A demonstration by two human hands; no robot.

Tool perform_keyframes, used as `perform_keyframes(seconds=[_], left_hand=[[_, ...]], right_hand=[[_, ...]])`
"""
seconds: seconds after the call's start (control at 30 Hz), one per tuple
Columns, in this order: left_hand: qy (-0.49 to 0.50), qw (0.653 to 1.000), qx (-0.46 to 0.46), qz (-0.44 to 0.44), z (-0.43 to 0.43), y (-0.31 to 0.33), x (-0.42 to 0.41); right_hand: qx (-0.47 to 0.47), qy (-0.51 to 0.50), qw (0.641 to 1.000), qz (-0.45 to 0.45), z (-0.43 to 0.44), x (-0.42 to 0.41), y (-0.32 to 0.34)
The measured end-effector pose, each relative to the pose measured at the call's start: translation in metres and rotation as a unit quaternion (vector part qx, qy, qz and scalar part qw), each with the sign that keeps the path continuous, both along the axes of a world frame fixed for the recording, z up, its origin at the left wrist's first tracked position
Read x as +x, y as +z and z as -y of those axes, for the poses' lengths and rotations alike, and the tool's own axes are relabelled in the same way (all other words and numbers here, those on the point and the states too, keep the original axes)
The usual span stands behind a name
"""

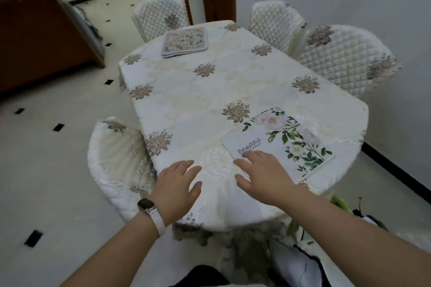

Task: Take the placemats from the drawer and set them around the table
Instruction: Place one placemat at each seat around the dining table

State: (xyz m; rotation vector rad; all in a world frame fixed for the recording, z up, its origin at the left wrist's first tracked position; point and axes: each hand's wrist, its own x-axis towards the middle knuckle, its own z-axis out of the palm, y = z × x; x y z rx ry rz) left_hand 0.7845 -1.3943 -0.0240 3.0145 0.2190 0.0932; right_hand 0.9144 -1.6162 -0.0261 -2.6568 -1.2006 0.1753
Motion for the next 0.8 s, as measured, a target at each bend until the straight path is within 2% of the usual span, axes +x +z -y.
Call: perform_keyframes(seconds=[0.3, 0.43, 0.6, 0.8], left_hand=[[0.137, 0.99, 0.008, 0.042, -0.04, 0.016, -0.094], [0.191, 0.981, 0.015, 0.027, -0.062, 0.018, -0.134], [0.184, 0.981, 0.032, 0.056, -0.094, 0.009, -0.19], [0.162, 0.983, 0.057, 0.057, -0.179, -0.002, -0.267]], right_hand=[[0.01, 0.122, 0.992, -0.024, -0.075, -0.041, 0.016], [-0.006, 0.176, 0.984, -0.026, -0.111, -0.067, 0.019], [-0.028, 0.219, 0.975, -0.008, -0.167, -0.106, 0.019], [-0.025, 0.236, 0.971, 0.01, -0.266, -0.184, 0.022]])
